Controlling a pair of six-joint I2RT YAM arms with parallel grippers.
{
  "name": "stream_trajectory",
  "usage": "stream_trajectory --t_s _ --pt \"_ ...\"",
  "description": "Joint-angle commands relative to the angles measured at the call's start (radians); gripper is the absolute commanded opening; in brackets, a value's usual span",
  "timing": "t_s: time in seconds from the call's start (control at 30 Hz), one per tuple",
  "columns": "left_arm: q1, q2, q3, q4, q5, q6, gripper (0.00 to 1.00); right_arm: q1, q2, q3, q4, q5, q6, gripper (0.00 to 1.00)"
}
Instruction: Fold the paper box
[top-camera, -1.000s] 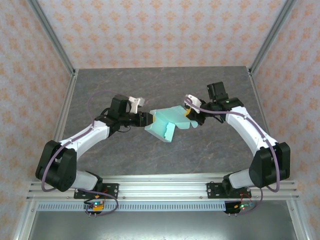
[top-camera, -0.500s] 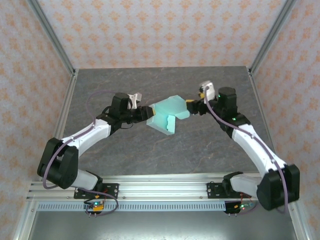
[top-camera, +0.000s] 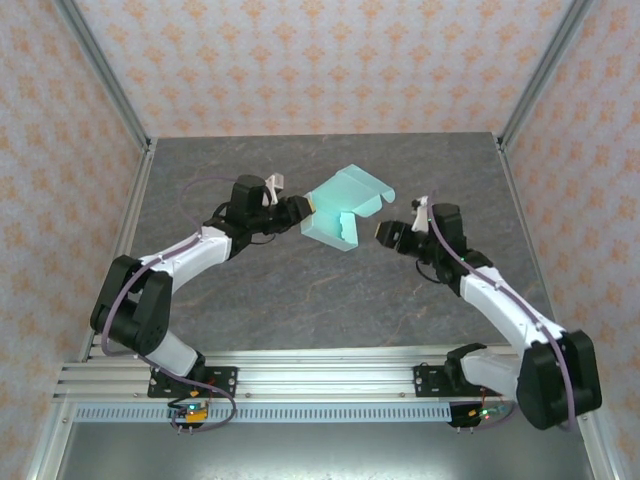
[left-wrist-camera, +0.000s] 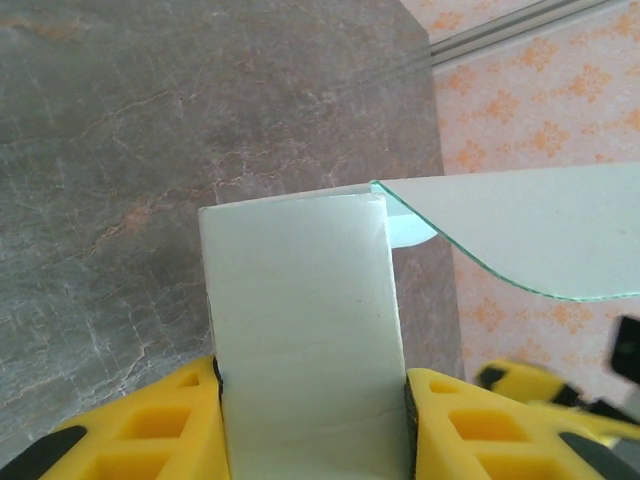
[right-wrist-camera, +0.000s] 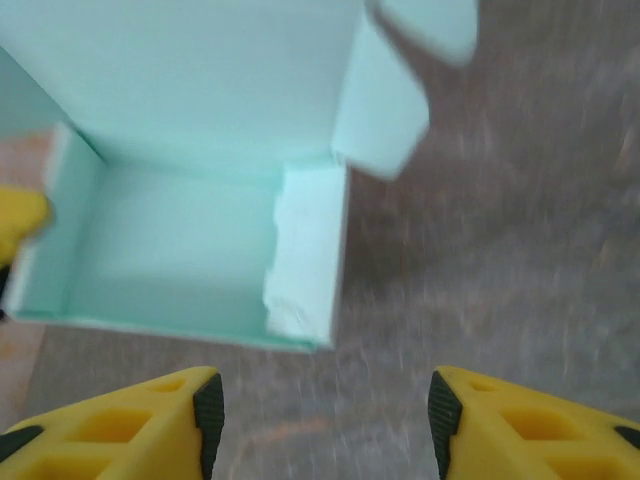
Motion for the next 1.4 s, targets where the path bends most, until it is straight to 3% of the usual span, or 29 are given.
stream_trajectory --t_s 0.0,0.4,0.83,1.1,1.17,1.37 --pt "0.012 0.002 0.029 0.088 0.051 -0.052 0.34 0.015 0.063 0.029 0.013 -0.071 0.084 0.57" --pt "0.000 -0.015 0.015 0.119 0.110 -0.020 0.35 0.014 0.432 0.262 0.033 -0.106 0.117 0.41" --pt "-0.024 0.090 0.017 0.166 0.104 -0.006 0.34 0.094 0.629 0.325 0.113 -0.044 0.121 0.33" --pt "-0.037 0.132 0.022 0.159 0.088 0.003 0.34 0.149 0.699 0.410 -0.057 0.149 0.036 0.25" --pt "-0.045 0.137 0.036 0.144 0.093 0.014 0.34 0.172 0.721 0.432 -0.084 0.209 0.022 0.30" --pt "-0.049 0.144 0.040 0.146 0.098 0.006 0.33 0.239 0.798 0.502 -0.149 0.340 0.015 0.34"
